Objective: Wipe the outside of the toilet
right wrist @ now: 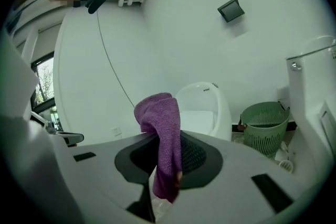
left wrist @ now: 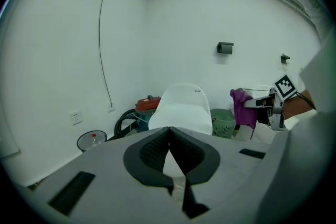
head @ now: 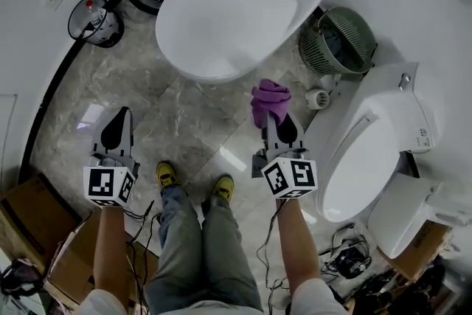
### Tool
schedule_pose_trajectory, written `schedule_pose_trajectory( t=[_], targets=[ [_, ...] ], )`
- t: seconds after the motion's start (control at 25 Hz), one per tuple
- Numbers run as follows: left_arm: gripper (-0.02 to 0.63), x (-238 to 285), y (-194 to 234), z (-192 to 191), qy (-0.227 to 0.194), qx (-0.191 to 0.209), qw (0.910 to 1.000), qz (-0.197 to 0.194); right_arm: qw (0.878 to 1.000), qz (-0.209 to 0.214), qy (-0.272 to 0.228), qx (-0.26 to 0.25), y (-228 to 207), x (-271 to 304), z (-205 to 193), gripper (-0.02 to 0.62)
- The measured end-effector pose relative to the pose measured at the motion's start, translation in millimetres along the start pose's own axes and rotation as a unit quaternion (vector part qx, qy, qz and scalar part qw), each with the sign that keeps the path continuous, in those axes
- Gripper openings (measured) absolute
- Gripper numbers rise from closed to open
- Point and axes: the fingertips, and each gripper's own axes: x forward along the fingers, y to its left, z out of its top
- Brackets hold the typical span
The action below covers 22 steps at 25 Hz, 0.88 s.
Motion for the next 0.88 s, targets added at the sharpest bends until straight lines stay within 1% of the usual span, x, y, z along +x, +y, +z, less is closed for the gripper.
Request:
schedule_pose_trajectory(
  t=[0.2,0.36,0.6,0.88],
  targets=[
    [0.017,-22.9,-3.6,47.5,0.002,-0.002,1.0,0.002,1.0,0.005,-0.001,0.011,21.8,-21.4,45.3,0.086],
    [0.017,-43.2,-4.7,79.2,0.004,-0.005,0.9999,0.01,1.0,0.004,0.0,0.015,38.2,-35.5,77.6,0.086],
    [0.017,-68.9,-4.9,122.9,0.003,-0.008,0.9999,0.011,1.0,0.008,0.004,0.02,64.2,-62.7,120.4,0.086],
    [0.017,-93.8,-15.5,171.2,-0.005,-0.007,1.0,-0.002,1.0,0.006,-0.016,0.021,90.7,-91.3,181.4,0.086]
  ],
)
